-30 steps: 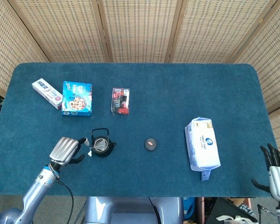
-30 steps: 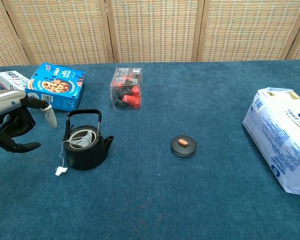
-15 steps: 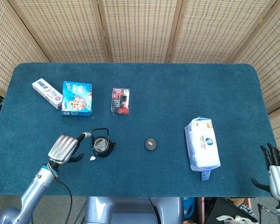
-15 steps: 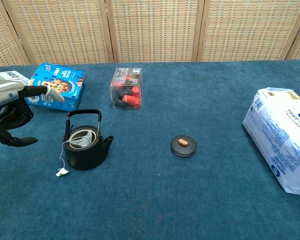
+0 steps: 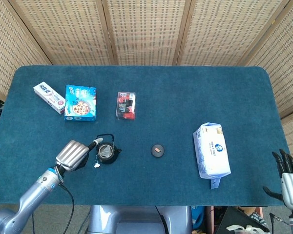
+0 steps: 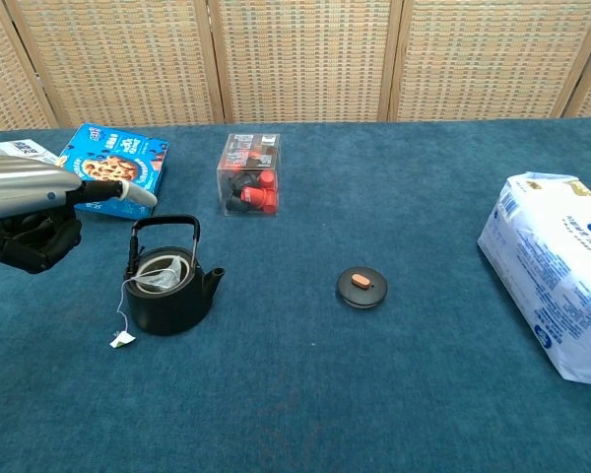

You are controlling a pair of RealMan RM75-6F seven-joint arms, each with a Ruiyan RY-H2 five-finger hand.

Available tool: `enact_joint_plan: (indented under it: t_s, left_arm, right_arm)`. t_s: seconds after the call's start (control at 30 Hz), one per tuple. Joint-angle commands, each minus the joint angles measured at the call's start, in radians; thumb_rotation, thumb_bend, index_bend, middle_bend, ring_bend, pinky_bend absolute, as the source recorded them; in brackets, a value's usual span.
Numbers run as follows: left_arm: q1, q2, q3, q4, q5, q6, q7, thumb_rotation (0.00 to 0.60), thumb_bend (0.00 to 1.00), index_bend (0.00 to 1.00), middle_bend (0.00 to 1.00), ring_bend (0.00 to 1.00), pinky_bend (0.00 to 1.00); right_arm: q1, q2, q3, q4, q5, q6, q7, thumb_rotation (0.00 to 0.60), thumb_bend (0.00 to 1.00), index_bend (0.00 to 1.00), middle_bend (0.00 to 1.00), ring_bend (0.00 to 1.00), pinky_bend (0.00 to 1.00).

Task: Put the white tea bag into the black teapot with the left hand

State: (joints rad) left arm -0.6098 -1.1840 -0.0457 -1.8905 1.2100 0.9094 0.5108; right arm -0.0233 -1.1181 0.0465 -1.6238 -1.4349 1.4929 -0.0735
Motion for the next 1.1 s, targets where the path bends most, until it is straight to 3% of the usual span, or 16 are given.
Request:
enact_joint_plan:
  t_s: [0.03,0.37,1.1]
  left_arm:
    - [-0.033,0.014,0.003,-0.026,-0.039,-0.036,0.031,0.600,1.00,0.07,0.86,0.77,0.73]
    - [-0.135,0.006,0.030,-0.042,-0.192,-0.144,0.082,0.600,1.00,0.07,0.87,0.77,0.73]
    - [-0.247,-0.027,0.109,-0.040,-0.386,-0.126,0.147,0.600,1.00,0.07,0.87,0.77,0.73]
  right_arm:
    - [-0.002,0.000,-0.001,0.002,-0.001,0.002,0.002,0.600,0.16,0.00,0.01,0.00,0.03]
    - [-0.005,-0.001,-0.003,0.009,0.001,0.002,0.013,0.600,0.16,0.00,0.01,0.00,0.03]
    - [-0.008,-0.004,-0.003,0.019,0.003,0.000,0.028,0.600,0.16,0.00,0.01,0.00,0.03]
